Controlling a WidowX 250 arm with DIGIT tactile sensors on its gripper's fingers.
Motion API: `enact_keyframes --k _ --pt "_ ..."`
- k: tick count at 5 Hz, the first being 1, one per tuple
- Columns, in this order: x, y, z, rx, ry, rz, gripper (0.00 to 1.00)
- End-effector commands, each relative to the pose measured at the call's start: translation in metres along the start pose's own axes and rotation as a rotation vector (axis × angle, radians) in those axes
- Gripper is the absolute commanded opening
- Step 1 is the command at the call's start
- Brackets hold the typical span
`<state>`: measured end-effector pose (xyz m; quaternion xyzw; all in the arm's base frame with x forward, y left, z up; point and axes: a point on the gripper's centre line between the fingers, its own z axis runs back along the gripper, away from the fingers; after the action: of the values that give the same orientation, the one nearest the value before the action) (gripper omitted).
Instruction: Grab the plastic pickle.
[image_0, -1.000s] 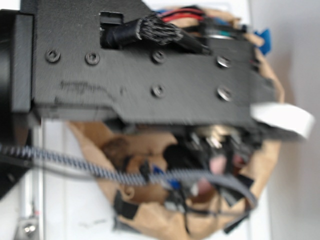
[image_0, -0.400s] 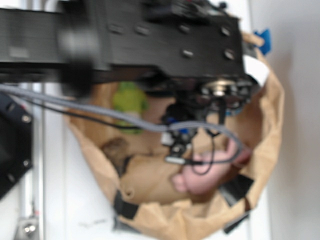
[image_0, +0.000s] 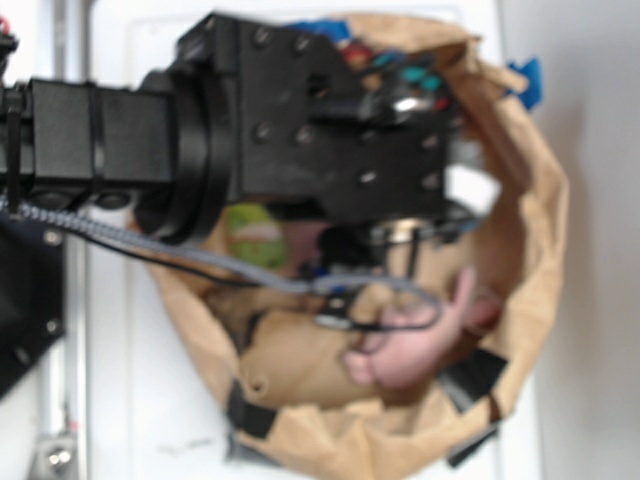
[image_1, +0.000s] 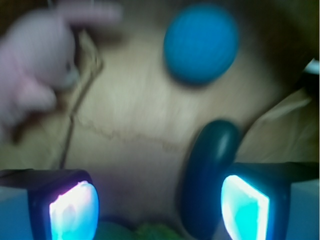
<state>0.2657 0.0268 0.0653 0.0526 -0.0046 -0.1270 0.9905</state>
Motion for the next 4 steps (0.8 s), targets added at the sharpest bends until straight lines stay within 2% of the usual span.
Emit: enact_keyframes --k 1,3,4 --pt "0.021 0.008 0.001 0.009 -0.078 0.017 1.00" --pt "0.043 0.008 -0.010 0.042 -0.056 0.087 1.00" --pt "0.044 0.014 -0.012 0.034 -0.042 0.154 1.00"
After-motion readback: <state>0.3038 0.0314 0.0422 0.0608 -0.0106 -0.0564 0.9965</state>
